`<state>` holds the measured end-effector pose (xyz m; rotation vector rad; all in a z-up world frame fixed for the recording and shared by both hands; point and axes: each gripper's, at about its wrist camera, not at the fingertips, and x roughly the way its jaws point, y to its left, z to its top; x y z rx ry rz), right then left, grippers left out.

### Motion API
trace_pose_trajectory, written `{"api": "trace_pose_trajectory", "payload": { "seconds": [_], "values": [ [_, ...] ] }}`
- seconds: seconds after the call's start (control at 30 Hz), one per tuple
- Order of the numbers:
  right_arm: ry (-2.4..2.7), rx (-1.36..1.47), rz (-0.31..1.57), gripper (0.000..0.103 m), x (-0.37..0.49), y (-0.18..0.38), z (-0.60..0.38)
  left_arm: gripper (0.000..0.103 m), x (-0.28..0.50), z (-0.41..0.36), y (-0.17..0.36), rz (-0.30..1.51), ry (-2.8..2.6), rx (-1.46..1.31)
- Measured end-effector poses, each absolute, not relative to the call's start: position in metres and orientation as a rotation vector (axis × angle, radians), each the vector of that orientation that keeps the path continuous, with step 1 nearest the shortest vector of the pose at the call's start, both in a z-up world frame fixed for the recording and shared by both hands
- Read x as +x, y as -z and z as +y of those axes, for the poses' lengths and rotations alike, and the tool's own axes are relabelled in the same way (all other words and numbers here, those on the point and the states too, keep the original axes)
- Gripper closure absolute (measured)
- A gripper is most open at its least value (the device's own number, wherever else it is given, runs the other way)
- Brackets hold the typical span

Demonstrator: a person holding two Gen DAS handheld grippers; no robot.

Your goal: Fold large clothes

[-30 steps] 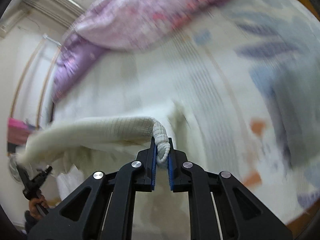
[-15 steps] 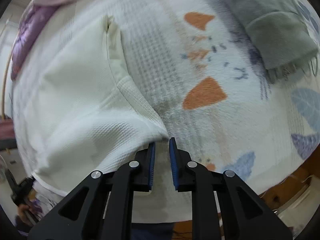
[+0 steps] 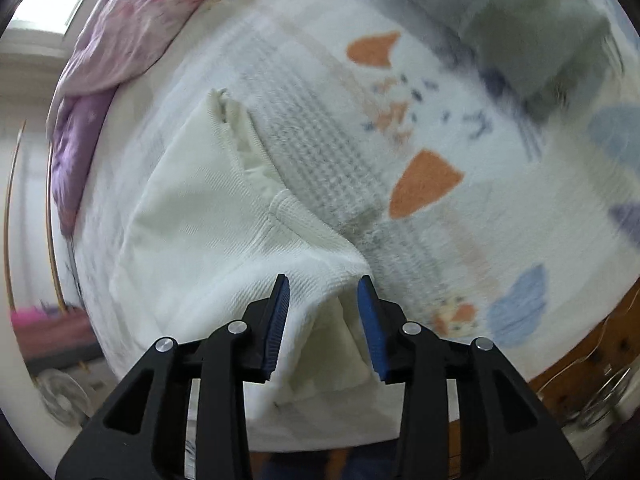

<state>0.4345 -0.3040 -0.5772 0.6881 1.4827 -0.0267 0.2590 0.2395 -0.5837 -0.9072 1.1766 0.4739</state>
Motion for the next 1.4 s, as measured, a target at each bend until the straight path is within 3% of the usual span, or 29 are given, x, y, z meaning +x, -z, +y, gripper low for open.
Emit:
{"api": "trace_pose_trajectory", "payload": {
  "seconds": [0.1,0.23,0.3,0.5,0.6,0.73,1.03,1.27,1.4],
  "values": [
    [0.041,0.744,1.501,0.069,0.436,0.591,-0.302,0.026,0.277,0.213,0.605,1.225,-0.451,-0.827],
    [0.024,0.761,1.538,0.087,0.435,0.604,-0.301,0.033,0.292,0.189,0.636,1.324,-0.485,-0.743],
    [0.011,0.768,1.562,0.090,0.432,0.608,-0.300,0.033,0.291,0.184,0.646,1.349,-0.514,-0.740],
    [-0.011,0.628,1.611,0.091,0.422,0.607,-0.299,0.033,0.291,0.181,0.647,1.374,-0.541,-0.745],
    [0.039,0.477,1.703,0.103,0.411,0.627,-0.297,0.033,0.286,0.185,0.652,1.371,-0.538,-0.764],
    [0.033,0.478,1.672,0.103,0.396,0.630,-0.304,0.032,0.285,0.182,0.651,1.386,-0.489,-0.745],
    [-0.082,0.367,1.418,0.099,0.418,0.542,-0.241,0.032,0.262,0.195,0.650,1.464,-0.433,-0.740],
    [-0.355,0.310,1.377,0.099,0.455,0.535,-0.120,0.032,0.297,0.226,0.585,1.243,-0.289,-0.805],
    [-0.428,0.245,1.381,0.100,0.469,0.540,-0.065,0.031,0.338,0.250,0.588,1.209,-0.273,-0.867]
  ]
}}
